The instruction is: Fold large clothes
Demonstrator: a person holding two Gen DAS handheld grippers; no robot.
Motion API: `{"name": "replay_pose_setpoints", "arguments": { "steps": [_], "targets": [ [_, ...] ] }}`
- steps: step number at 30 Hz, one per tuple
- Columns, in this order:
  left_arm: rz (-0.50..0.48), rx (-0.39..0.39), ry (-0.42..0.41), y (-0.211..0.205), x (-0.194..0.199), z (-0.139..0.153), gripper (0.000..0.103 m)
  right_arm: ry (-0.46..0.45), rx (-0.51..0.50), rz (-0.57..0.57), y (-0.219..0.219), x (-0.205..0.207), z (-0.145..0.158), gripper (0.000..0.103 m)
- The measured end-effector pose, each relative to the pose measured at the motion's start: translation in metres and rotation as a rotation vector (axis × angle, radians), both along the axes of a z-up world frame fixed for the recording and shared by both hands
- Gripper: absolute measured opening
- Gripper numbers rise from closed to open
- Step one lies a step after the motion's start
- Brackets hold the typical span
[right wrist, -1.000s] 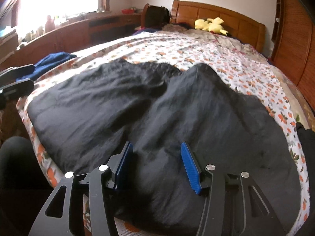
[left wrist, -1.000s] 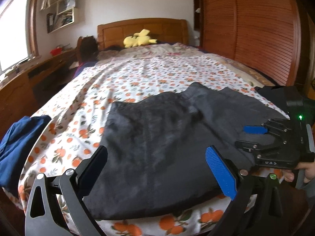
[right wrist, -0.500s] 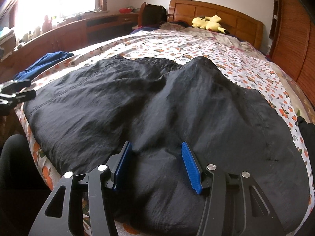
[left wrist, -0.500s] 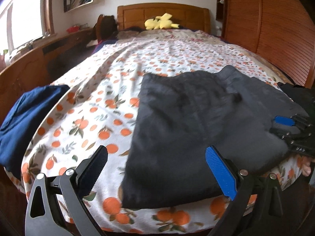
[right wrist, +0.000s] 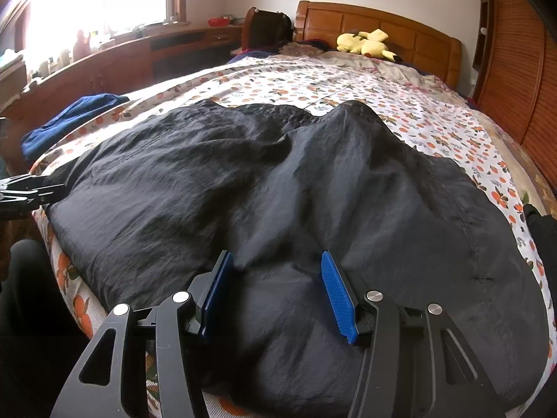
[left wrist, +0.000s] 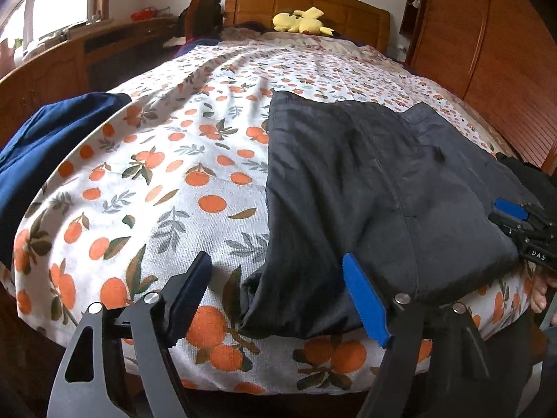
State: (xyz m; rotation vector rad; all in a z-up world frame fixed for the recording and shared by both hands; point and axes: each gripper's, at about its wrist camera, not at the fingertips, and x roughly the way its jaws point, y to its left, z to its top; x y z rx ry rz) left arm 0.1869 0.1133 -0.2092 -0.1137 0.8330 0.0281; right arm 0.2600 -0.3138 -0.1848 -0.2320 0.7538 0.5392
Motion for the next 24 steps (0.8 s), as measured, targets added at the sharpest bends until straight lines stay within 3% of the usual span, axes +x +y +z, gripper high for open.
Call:
{"name": "replay_pose_setpoints", "arguments": {
  "steps": [6,11,14,24],
  "targets": [
    [-0.008,0.007,0.007,-0.008,0.002,0.000,0.062,0.003,-0.001,-0.001,0.000,0.000,0.000,0.051],
    [-0.033,-0.012,0.026,-0.015,0.004,0.007,0.016,0.012,0.000,0.001,-0.001,-0.001,0.003,0.051],
    [-0.053,0.003,0.011,-0.022,0.002,0.022,0.011,0.011,0.009,-0.003,-0.006,-0.007,0.011,0.051],
    [-0.149,-0.014,-0.177,-0.084,0.000,0.111,0.008,-0.031,0.057,-0.053,-0.060,-0.040,0.037,0.051]
  ]
}}
